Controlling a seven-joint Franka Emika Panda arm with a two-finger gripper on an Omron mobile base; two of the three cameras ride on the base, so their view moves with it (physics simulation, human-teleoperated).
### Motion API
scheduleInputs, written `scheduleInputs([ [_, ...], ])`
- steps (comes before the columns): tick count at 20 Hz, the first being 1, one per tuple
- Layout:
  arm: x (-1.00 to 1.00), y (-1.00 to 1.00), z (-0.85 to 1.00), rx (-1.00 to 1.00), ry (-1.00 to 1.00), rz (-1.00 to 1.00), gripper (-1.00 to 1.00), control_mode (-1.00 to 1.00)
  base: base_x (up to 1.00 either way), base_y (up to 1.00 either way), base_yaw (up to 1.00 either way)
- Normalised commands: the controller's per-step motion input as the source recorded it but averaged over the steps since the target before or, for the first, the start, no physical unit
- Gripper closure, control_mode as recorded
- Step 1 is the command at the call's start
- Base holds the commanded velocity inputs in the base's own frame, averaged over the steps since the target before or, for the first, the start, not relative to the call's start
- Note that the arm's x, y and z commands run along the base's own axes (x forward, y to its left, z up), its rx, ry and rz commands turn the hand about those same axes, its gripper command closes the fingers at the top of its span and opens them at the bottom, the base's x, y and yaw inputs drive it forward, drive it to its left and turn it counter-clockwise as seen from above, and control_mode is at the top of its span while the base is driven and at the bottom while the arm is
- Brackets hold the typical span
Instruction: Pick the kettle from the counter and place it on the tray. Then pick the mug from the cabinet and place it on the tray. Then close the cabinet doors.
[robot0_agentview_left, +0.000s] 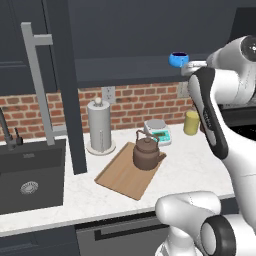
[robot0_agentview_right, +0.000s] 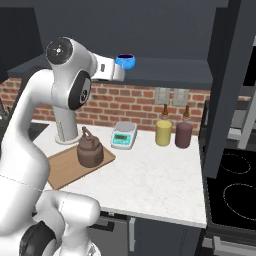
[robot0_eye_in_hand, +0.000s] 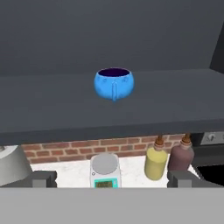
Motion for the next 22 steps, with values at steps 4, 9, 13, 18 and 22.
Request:
scheduleInputs([
  [4,0.40,0.00,0.00,0.00,0.09,0.00,-1.00,-1.00,0.00,0.00,0.00],
  [9,0.41,0.00,0.00,0.00,0.06,0.00,-1.00,-1.00,0.00,0.00,0.00],
  [13,0.44,0.00,0.00,0.00,0.03,0.00,-1.00,-1.00,0.00,0.00,0.00],
  [18,0.42,0.00,-0.01,0.00,0.03,0.00,-1.00,-1.00,0.00,0.00,0.00],
  [22,0.33,0.00,-0.07,0.00,0.00,0.00,-1.00,-1.00,0.00,0.00,0.00],
])
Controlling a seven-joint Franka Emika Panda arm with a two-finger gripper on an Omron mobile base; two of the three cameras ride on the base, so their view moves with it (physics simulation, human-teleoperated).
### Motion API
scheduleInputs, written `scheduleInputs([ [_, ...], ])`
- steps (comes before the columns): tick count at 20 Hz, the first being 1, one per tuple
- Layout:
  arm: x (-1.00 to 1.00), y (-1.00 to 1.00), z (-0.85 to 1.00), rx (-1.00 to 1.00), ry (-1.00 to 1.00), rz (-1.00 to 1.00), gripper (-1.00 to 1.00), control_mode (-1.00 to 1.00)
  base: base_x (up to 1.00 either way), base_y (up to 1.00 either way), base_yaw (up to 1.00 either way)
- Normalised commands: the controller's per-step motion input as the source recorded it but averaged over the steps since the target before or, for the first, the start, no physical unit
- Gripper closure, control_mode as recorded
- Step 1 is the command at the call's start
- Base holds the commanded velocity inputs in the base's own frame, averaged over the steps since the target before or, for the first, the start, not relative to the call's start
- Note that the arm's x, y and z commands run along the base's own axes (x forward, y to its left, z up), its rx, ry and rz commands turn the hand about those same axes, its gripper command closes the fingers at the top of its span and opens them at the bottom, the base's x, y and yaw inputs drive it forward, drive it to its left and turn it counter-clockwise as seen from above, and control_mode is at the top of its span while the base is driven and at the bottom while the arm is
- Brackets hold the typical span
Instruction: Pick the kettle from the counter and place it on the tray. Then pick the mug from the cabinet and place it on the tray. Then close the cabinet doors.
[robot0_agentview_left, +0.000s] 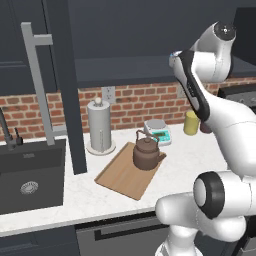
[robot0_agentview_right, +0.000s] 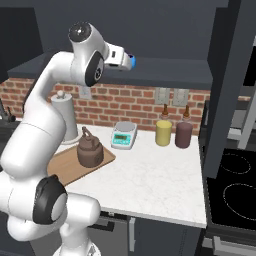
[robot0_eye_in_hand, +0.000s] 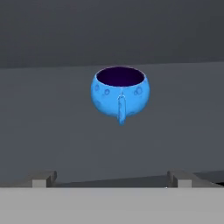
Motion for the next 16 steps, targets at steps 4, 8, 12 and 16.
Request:
scheduleInputs([
  [4,0.31,0.00,-0.09,0.00,0.00,0.00,-1.00,-1.00,0.00,0.00,0.00],
  [8,0.30,-0.03,-0.09,0.00,0.00,0.00,-1.00,-1.00,0.00,0.00,0.00],
  [12,0.31,-0.04,-0.13,0.00,0.00,0.00,-1.00,-1.00,0.00,0.00,0.00],
  [16,0.31,-0.09,-0.03,0.01,0.00,0.00,-1.00,-1.00,0.00,0.00,0.00],
])
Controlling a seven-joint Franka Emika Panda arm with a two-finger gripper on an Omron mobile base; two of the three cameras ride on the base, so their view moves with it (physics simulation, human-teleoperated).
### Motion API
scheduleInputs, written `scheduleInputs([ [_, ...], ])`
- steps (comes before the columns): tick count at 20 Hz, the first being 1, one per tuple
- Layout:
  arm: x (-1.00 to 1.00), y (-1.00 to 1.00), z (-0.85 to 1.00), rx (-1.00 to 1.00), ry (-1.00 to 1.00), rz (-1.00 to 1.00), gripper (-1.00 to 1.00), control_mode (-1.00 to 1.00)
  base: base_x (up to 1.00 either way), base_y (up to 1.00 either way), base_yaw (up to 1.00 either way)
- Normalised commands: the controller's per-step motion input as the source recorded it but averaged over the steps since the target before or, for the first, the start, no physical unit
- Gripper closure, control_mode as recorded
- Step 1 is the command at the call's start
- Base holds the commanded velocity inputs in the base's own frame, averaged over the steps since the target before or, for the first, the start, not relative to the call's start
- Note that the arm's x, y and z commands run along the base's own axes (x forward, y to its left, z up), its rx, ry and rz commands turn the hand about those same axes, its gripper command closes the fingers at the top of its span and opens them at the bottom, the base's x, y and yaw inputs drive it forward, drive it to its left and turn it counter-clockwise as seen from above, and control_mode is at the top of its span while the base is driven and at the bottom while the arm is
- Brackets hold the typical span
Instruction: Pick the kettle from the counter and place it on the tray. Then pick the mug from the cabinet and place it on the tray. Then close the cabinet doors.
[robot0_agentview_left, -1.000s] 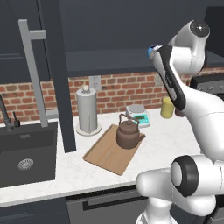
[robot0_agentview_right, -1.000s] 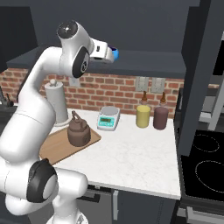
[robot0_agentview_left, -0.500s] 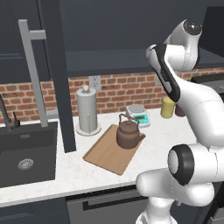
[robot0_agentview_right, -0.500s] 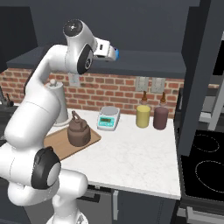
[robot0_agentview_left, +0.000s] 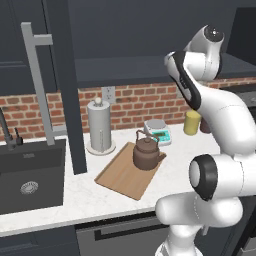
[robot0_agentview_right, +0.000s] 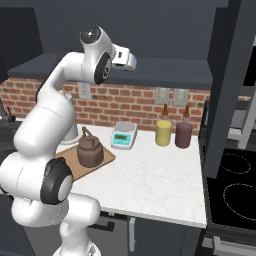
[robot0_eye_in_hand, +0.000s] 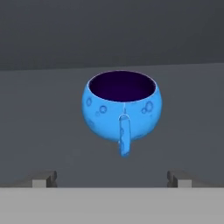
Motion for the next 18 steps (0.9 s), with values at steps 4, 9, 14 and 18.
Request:
scheduleInputs([
  [4,0.31,-0.10,0.00,0.02,0.00,0.00,-1.00,-1.00,0.00,0.00,0.00],
  [9,0.27,-0.10,0.00,0.03,0.00,0.00,-1.00,-1.00,0.00,0.00,0.00],
  [14,0.25,-0.06,0.00,0.03,0.01,0.00,-1.00,-1.00,0.00,0.00,0.00],
  [18,0.23,-0.06,0.00,0.03,0.01,0.00,-1.00,-1.00,0.00,0.00,0.00],
])
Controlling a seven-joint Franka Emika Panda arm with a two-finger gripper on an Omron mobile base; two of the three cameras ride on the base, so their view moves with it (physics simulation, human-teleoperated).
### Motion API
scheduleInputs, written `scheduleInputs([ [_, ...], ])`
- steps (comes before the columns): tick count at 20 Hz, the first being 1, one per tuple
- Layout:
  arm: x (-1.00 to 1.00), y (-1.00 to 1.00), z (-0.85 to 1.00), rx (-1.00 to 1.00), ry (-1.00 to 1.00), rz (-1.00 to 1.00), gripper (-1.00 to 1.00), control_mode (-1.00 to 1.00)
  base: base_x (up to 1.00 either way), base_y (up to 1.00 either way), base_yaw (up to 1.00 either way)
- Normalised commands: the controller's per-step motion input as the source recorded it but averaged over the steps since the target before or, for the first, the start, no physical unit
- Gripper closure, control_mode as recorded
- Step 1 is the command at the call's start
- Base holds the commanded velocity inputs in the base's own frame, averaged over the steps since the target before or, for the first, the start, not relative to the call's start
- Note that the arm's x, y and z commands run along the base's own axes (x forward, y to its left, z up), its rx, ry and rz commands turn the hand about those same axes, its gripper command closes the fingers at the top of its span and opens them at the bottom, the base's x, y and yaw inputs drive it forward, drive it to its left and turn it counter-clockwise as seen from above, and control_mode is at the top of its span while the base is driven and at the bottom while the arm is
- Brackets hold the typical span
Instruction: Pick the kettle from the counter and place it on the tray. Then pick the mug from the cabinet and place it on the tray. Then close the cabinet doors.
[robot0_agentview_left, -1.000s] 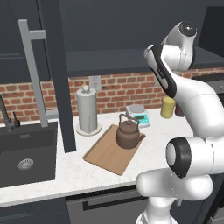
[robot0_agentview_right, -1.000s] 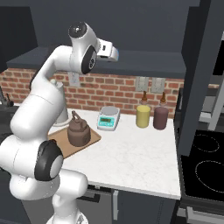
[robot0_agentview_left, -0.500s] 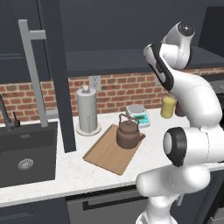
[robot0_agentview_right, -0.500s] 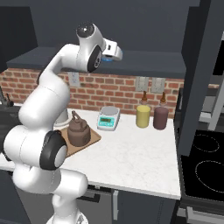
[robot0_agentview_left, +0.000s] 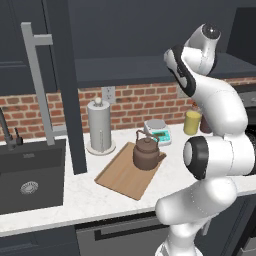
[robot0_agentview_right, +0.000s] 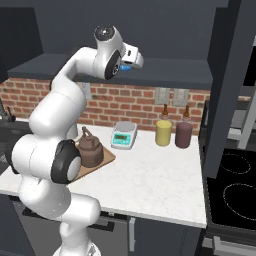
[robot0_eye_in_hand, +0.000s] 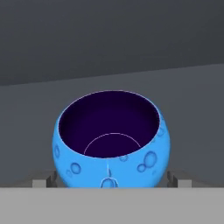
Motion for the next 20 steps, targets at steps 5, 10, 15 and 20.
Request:
scheduleInputs([
  [5,0.13,0.00,0.00,0.01,0.01,0.00,-1.00,-1.00,0.00,0.00,0.00],
  [10,-0.08,0.00,0.00,0.00,0.00,0.00,-1.00,-1.00,0.00,0.00,0.00],
  [15,-0.18,0.00,0.00,0.00,0.00,0.00,-1.00,-1.00,0.00,0.00,0.00],
  [20,-0.08,0.00,-0.03,0.00,0.00,0.00,-1.00,-1.00,0.00,0.00,0.00],
])
